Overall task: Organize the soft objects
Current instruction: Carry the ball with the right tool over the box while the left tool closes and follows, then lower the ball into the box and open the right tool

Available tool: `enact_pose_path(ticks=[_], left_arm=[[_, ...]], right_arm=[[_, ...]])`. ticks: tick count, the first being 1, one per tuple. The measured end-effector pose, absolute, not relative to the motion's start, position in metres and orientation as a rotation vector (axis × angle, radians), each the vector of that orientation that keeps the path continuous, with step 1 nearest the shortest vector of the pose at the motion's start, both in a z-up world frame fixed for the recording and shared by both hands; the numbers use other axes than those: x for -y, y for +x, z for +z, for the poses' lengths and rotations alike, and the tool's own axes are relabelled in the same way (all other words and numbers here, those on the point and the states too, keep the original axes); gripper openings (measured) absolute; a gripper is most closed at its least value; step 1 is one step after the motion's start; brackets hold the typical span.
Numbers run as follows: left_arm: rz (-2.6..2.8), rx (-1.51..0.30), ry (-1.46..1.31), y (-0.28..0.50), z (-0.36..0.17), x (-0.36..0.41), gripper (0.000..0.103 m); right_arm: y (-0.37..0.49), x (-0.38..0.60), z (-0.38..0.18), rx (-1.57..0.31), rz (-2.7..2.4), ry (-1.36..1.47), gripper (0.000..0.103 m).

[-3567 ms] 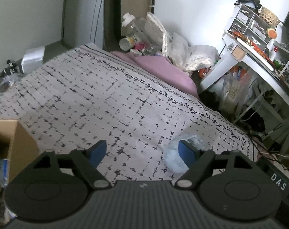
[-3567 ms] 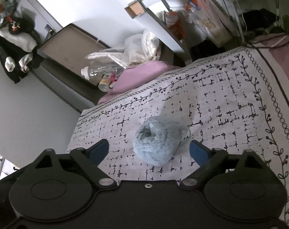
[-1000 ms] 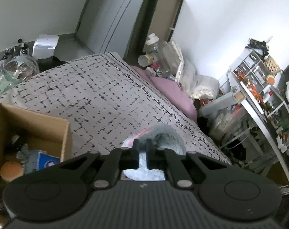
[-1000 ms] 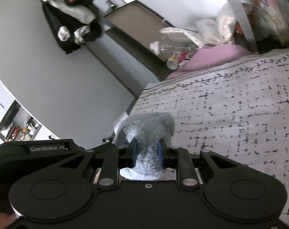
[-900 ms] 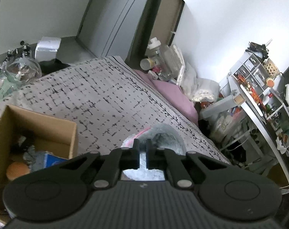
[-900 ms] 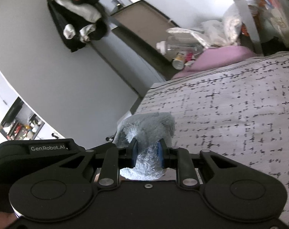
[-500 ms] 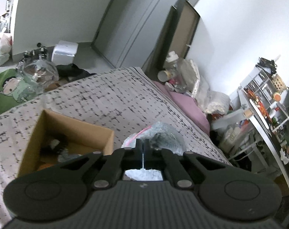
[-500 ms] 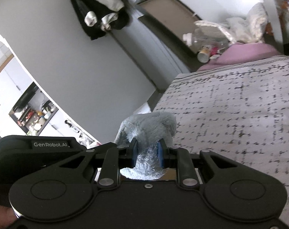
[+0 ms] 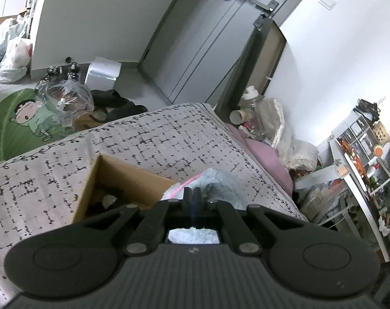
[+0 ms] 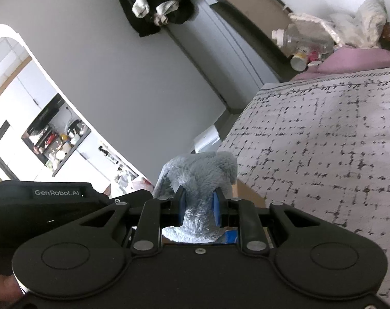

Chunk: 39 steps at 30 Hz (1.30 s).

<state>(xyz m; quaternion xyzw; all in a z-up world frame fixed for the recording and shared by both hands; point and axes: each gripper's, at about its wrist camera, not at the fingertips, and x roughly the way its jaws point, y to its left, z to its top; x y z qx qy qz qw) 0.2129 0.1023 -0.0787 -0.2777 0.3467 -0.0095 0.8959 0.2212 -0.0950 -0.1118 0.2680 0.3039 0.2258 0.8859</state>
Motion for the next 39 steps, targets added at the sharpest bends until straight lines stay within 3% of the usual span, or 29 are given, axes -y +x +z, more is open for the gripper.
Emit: enact_pose_path(ticks=[15, 21, 24, 28, 35, 37, 39], left_arm=[[0.022, -0.79, -0.631, 0.227, -0.118, -0.146, 0.0], [0.079, -0.848, -0.568, 0.24, -0.127, -0.145, 0.001], [0.111, -0.868, -0.563, 0.241, -0.125, -0.147, 0.003], [0.111, -0.895, -0.538, 0.236, -0.115, -0.142, 0.004], [0.124, -0.891, -0.498, 0.215, -0.094, -0.128, 0.011], [0.122, -0.889, -0.48, 0.208, -0.087, -0.123, 0.016], [0.122, -0.884, -0.48, 0.201, -0.081, -0.12, 0.03]], right_arm=[[0.232, 0.048, -0.134, -0.715, 0.476, 0.459, 0.023], [0.236, 0.045, -0.135, -0.725, 0.436, 0.41, 0.031], [0.236, 0.054, -0.131, -0.725, 0.415, 0.441, 0.047], [0.231, 0.066, -0.123, -0.718, 0.392, 0.449, 0.048], [0.213, 0.085, -0.101, -0.699, 0.376, 0.432, 0.057], [0.207, 0.091, -0.097, -0.703, 0.374, 0.426, 0.057], [0.201, 0.097, -0.091, -0.706, 0.362, 0.419, 0.059]])
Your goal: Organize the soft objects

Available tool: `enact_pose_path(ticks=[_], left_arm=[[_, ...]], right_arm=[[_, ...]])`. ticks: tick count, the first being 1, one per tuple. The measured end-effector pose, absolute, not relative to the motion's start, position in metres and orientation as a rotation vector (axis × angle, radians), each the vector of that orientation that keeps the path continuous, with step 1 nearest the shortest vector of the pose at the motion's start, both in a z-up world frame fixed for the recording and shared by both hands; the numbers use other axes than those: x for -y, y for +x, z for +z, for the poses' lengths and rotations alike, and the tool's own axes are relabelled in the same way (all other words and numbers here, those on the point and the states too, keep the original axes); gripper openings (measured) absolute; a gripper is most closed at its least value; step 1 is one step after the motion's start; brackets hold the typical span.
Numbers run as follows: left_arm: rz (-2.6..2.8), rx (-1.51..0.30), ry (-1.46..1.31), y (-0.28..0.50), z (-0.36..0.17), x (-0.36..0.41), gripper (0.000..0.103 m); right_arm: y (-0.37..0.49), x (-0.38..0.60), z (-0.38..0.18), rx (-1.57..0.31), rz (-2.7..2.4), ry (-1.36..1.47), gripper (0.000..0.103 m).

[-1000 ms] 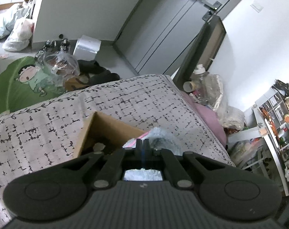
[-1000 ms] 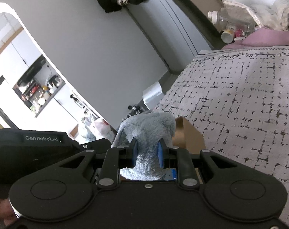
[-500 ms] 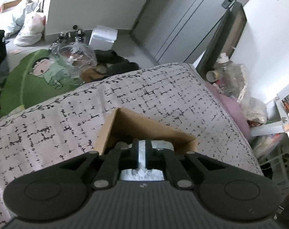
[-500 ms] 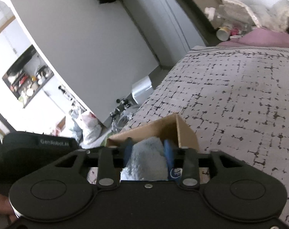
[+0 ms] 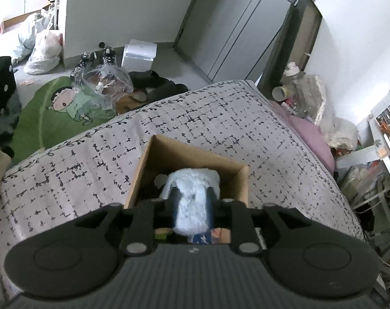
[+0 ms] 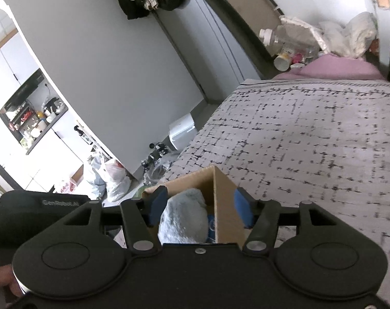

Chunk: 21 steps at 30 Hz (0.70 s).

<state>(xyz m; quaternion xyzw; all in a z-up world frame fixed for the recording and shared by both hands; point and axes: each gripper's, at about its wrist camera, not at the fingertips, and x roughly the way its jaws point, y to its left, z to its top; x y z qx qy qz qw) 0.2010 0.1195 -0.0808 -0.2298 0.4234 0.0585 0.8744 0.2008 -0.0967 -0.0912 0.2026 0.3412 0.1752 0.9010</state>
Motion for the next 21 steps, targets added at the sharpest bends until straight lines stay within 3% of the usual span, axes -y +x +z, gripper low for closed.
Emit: enact_pose_path(ticks=[5, 7, 9, 12, 17, 21], left_arm=[[0.15, -0.854, -0.463, 0.18, -0.062, -0.113, 0.044], [0.151, -0.844, -0.453, 0.173, -0.055, -0.112, 0.047], [0.154, -0.849, -0.438, 0.164, -0.049, -0.11, 0.058], [0.182, -0.858, -0.436, 0.15, -0.041, -0.108, 0.066], [0.169, -0.838, -0.397, 0.133, -0.022, -0.102, 0.069], [0.169, -0.822, -0.373, 0.121, -0.008, -0.098, 0.079]], right_arm=[[0.183, 0.114, -0.075, -0.681, 0.333, 0.426, 0.073], [0.177, 0.119, -0.07, -0.677, 0.329, 0.42, 0.074], [0.171, 0.123, -0.065, -0.676, 0.33, 0.413, 0.074], [0.164, 0.126, -0.057, -0.674, 0.333, 0.401, 0.08], [0.147, 0.132, -0.039, -0.65, 0.335, 0.38, 0.095], [0.137, 0.138, -0.026, -0.641, 0.338, 0.366, 0.103]])
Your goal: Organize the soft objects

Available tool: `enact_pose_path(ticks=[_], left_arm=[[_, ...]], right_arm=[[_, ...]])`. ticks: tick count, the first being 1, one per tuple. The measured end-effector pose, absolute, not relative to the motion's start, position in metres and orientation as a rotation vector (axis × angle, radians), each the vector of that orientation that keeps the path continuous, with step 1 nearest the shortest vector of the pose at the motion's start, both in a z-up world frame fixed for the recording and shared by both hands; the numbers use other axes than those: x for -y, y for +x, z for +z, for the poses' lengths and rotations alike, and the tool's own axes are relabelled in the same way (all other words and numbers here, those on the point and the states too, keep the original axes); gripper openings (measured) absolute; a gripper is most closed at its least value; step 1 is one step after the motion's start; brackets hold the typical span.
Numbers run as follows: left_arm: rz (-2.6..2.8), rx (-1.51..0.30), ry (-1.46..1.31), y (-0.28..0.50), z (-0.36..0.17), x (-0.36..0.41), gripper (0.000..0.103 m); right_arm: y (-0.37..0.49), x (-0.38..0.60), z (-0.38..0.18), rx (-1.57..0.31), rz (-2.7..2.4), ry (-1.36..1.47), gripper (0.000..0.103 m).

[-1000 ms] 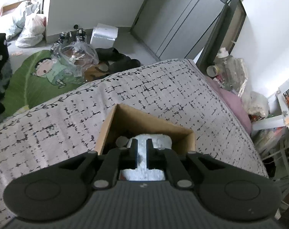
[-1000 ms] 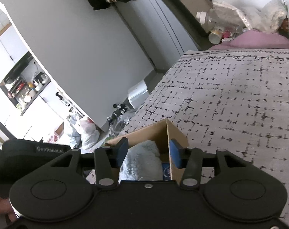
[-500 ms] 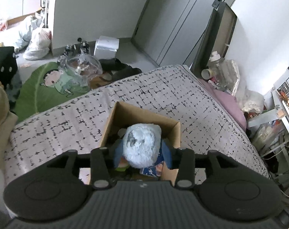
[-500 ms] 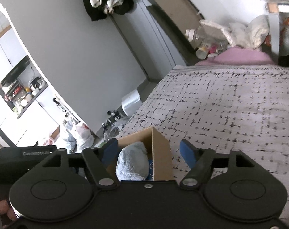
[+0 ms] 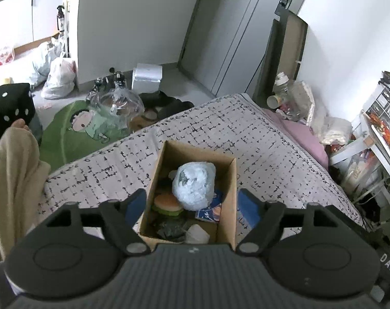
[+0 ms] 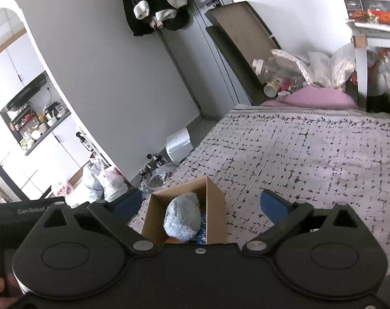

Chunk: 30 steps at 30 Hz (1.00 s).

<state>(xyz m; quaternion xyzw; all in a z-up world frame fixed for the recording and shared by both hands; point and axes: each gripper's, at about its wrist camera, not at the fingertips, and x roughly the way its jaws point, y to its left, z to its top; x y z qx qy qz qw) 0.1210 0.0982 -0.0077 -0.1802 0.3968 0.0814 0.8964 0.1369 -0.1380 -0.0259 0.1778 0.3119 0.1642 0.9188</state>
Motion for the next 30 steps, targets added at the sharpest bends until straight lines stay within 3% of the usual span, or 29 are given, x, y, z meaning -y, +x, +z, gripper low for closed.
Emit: enact_pose_path(ticks=[15, 30], left_arm=[[0.184, -0.833, -0.337, 0.074, 0.017, -0.096, 0.102], [0.184, -0.815, -0.284, 0.032, 0.028, -0.082, 0.103]], right_arm=[[0.097, 0.154, 0.016, -0.644, 0.343, 0.304, 0.103], [0.053, 0.16, 0.039, -0.647, 0.344, 0.236, 0.103]])
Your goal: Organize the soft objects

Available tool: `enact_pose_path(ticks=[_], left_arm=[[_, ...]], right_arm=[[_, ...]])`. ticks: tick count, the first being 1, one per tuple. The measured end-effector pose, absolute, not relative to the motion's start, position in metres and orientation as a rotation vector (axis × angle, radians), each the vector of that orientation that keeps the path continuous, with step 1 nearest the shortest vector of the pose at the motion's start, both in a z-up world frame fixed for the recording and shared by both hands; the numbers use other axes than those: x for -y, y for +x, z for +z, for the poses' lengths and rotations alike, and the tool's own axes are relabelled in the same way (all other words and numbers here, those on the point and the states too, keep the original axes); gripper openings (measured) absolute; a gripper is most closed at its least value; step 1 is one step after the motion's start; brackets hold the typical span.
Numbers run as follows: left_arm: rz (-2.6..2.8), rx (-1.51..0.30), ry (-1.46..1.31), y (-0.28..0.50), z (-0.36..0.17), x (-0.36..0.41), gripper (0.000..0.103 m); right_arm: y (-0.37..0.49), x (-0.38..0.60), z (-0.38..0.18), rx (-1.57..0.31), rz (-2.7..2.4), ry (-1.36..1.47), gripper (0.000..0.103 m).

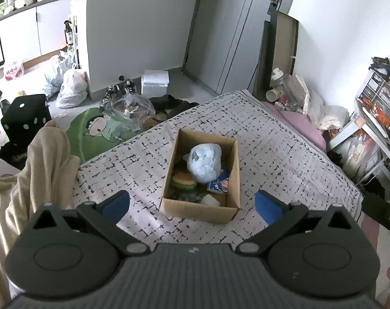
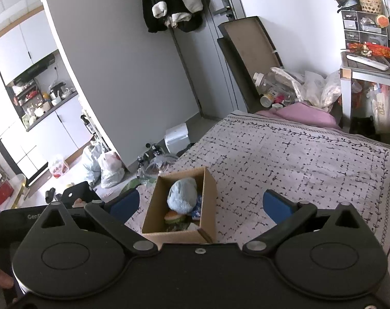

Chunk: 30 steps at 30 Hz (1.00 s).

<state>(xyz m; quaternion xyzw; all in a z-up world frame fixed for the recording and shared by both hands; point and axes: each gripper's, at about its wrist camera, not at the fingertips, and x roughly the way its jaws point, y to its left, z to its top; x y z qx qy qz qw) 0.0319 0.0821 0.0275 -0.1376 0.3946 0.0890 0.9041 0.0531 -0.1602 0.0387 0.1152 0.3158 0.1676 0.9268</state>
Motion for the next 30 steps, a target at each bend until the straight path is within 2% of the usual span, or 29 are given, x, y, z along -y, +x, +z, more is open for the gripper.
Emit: enact_pose_path(ticks=[30], left_arm=[[0.136, -0.74, -0.095, -0.038, 0.033, -0.039, 0.103]], right_arm=[[-0.01, 0.165, 0.032, -0.685, 0.345, 0.097, 0.103]])
